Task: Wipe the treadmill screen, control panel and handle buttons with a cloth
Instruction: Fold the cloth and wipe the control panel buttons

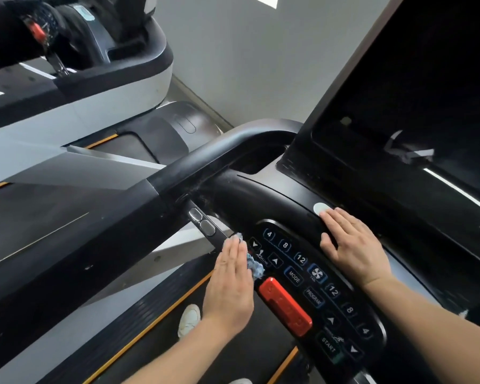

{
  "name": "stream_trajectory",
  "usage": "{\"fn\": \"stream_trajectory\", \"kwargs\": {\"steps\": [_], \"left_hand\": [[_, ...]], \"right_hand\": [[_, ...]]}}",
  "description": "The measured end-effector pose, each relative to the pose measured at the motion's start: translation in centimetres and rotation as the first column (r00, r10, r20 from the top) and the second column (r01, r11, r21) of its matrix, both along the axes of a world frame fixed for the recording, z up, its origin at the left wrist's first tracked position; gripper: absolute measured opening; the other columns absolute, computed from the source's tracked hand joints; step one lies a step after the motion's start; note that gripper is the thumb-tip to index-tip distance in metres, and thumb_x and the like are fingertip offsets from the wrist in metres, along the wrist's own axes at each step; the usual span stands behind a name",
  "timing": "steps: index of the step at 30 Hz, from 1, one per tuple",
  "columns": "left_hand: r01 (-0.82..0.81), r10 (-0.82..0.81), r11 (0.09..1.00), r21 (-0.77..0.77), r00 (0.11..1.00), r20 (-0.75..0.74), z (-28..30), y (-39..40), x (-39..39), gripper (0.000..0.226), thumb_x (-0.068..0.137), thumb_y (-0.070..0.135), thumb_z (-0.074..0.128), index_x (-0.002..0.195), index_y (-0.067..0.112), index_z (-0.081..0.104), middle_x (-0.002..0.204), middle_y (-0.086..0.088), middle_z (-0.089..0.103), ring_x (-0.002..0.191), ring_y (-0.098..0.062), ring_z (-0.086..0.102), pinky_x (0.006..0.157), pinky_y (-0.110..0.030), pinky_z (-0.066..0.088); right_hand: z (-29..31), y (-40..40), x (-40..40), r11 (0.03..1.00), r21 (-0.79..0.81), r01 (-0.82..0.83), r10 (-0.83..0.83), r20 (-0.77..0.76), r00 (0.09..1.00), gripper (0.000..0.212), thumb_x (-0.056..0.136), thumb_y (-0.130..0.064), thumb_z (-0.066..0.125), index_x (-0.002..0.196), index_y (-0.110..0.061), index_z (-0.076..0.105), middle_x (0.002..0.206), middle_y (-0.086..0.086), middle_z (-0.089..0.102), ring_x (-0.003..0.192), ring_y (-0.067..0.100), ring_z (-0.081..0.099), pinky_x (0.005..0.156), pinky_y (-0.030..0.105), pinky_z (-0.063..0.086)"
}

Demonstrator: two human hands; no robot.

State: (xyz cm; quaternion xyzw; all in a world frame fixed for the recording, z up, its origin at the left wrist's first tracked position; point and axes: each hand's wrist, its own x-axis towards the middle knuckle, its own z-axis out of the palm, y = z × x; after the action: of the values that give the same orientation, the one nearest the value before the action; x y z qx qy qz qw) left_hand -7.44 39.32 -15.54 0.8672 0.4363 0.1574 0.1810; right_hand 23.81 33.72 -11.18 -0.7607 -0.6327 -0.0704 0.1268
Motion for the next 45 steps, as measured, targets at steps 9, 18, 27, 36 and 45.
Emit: {"fn": "stream_trajectory", "kwargs": {"steps": [9, 18, 27, 36, 45], "left_hand": [[0.027, -0.027, 1.0, -0.014, 0.999, -0.031, 0.4, -1.7, 0.4, 0.064, 0.11, 0.025, 0.024, 0.165, 0.001, 0.001, 0.175, -0.014, -0.01, 0.162, -0.027, -0.009, 0.131, -0.046, 0.017], [-0.062, 0.066, 0.988, -0.139, 0.997, 0.029, 0.8, -1.8, 0.5, 0.068, 0.111, 0.026, 0.028, 0.165, 0.004, -0.007, 0.175, -0.011, -0.011, 0.162, -0.022, -0.012, 0.132, -0.042, 0.013], [-0.132, 0.176, 0.949, -0.286, 0.975, 0.134, 1.7, -1.3, 2.0, 0.074, 0.106, 0.004, 0.037, 0.165, 0.006, -0.007, 0.174, -0.006, -0.017, 0.161, -0.018, -0.015, 0.132, -0.039, 0.01], [-0.354, 0.691, 0.575, -0.738, 0.693, 0.206, 5.7, -0.7, 2.0, 0.057, 0.105, -0.001, 0.04, 0.154, 0.028, 0.045, 0.157, 0.001, 0.047, 0.14, -0.023, 0.051, 0.115, -0.037, 0.047], [-0.422, 0.626, 0.704, -0.571, 0.748, 0.219, 6.2, -0.5, 1.1, 0.014, 0.098, 0.015, 0.066, 0.093, 0.026, 0.06, 0.107, 0.004, 0.054, 0.091, -0.007, 0.059, 0.068, -0.005, 0.043]], "right_hand": [[0.3, 0.0, -0.3, 0.999, -0.033, 0.021, -0.021, -0.013, 1.0, 0.06, 0.101, -0.044, 0.041, 0.152, -0.016, 0.056, 0.154, 0.004, 0.057, 0.146, 0.025, 0.049, 0.12, 0.05, 0.04], [0.3, -0.1, -0.3, 0.999, -0.039, 0.016, -0.016, -0.006, 1.0, 0.059, 0.102, -0.043, 0.041, 0.152, -0.016, 0.055, 0.154, 0.004, 0.057, 0.146, 0.026, 0.049, 0.121, 0.048, 0.039], [0.5, -0.1, -0.2, 0.999, -0.034, 0.017, -0.018, -0.013, 1.0, 0.06, 0.101, -0.044, 0.041, 0.151, -0.014, 0.056, 0.152, 0.005, 0.059, 0.146, 0.027, 0.05, 0.121, 0.047, 0.038], [0.6, -0.1, -0.2, 0.999, -0.029, 0.021, -0.022, -0.016, 1.0, 0.06, 0.101, -0.044, 0.041, 0.151, -0.015, 0.056, 0.152, 0.005, 0.059, 0.145, 0.027, 0.051, 0.12, 0.049, 0.041], [0.4, -0.1, -0.2, 1.0, -0.012, 0.02, -0.02, -0.019, 1.0, 0.058, 0.101, -0.041, 0.043, 0.15, -0.014, 0.058, 0.15, 0.007, 0.061, 0.144, 0.028, 0.052, 0.118, 0.052, 0.043]]}}
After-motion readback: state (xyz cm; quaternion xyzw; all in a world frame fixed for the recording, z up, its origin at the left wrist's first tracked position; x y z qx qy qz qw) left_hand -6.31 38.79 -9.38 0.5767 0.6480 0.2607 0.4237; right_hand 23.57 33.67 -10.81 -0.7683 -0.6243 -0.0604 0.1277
